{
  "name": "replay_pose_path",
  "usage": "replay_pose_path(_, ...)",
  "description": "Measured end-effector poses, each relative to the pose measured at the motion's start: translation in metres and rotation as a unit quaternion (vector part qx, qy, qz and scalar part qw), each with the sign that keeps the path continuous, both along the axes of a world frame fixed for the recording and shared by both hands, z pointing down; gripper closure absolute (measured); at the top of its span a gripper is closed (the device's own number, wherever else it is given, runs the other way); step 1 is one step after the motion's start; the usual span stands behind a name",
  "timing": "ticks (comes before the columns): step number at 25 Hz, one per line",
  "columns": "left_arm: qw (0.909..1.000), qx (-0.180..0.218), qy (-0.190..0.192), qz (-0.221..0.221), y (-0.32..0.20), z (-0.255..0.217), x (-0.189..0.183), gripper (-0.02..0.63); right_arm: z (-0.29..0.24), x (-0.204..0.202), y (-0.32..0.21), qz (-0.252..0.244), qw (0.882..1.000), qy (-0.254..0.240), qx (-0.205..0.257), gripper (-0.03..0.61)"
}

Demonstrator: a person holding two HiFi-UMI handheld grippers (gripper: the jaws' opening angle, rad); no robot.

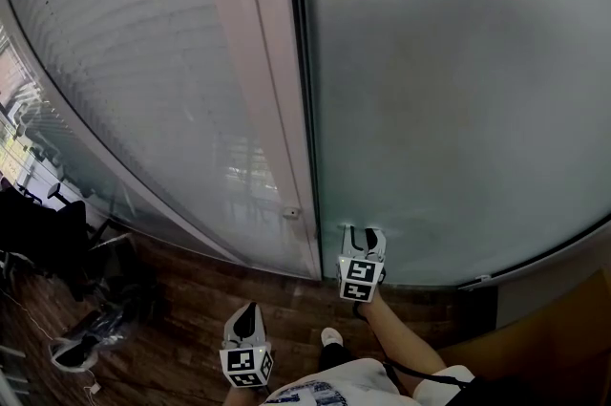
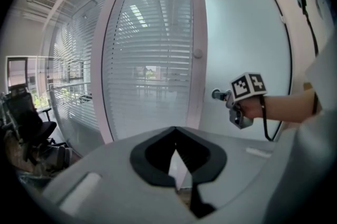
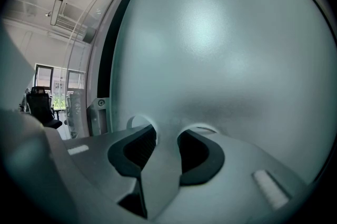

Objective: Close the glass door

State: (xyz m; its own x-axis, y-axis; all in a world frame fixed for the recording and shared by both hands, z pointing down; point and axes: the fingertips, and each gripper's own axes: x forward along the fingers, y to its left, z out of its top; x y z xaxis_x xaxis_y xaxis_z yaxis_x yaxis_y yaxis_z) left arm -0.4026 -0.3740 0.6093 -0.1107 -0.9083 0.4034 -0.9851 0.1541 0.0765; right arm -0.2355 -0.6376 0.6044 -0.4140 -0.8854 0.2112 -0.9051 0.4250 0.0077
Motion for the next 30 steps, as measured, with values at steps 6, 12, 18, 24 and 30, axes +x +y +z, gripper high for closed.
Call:
replay_pose_path(6,1.0,-0.002,-0.003,0.0,0.02,-0.005,0.004,0.612,-0.004,0.001,0.002,0.002,1.0,-0.003,0.001,0.456)
replay_pose_path(12,0.9999,-0.002,-0.01,-0.013,0.041,-0.005,-0.003,0.612,0.004,0.001,0.002,0.011,1.0,-0.002,-0.012,0.449)
replay_pose_path(18,0.9997,0.0,-0.012,-0.019,0.062,-0.007,-0.004,0.612,0.007,0.001,0.004,0.01,1.0,0.006,-0.009,0.435)
replay_pose_path(24,0.9998,0.005,-0.012,-0.016,0.081,-0.011,0.003,0.612,0.013,-0.002,0.004,-0.013,0.999,0.016,-0.034,0.378)
replay_pose_path(30,0.9997,0.004,-0.012,-0.019,0.115,-0.007,0.004,0.612,0.017,0.018,0.019,-0.004,0.999,0.003,-0.044,0.36)
